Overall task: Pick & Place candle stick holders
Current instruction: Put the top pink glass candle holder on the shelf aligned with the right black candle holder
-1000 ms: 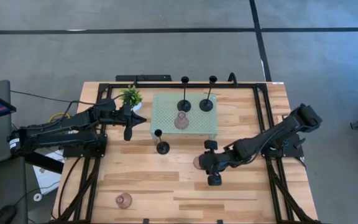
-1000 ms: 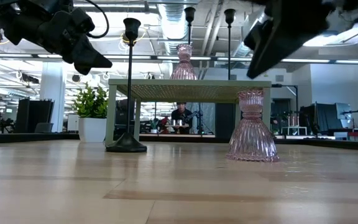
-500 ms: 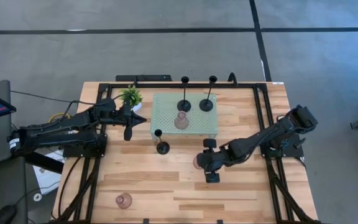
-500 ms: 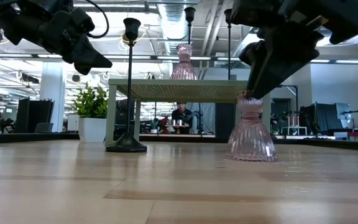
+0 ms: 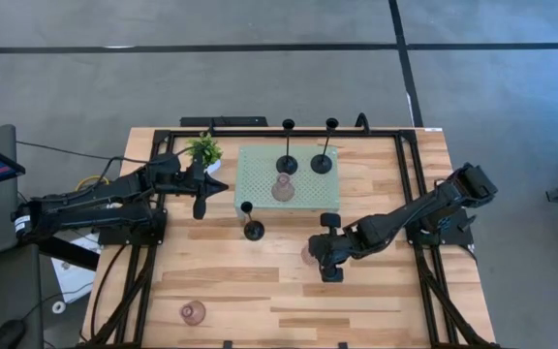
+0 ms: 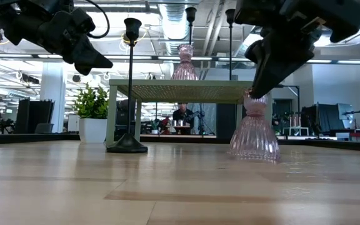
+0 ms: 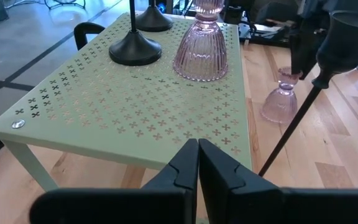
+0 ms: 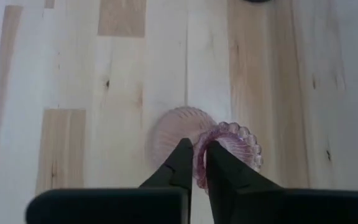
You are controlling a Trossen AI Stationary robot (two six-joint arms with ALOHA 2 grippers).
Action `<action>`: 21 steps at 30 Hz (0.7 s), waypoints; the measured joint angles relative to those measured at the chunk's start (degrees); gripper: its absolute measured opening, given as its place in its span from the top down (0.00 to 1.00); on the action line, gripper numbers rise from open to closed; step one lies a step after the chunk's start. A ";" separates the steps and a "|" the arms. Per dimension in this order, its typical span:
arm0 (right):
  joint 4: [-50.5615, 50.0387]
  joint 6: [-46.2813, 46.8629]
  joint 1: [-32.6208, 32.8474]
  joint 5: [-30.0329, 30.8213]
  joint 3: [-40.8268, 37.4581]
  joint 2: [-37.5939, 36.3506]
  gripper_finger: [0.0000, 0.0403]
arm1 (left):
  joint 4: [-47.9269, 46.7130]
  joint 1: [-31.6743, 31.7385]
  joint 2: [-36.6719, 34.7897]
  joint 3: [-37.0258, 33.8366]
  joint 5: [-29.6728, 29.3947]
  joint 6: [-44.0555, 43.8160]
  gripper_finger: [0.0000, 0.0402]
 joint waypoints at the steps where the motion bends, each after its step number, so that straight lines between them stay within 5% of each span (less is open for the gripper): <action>1: -2.12 0.47 0.00 -0.04 0.99 -0.10 0.98 | 0.00 -0.02 0.00 0.00 0.00 0.00 0.97; 11: -17.60 -0.11 0.21 -0.82 16.39 -0.13 1.00 | 0.00 -0.02 0.02 0.00 0.02 0.00 0.97; 21: -30.39 -4.76 -2.15 7.39 27.86 -0.27 1.00 | 0.02 -0.01 0.02 0.00 0.00 0.00 0.97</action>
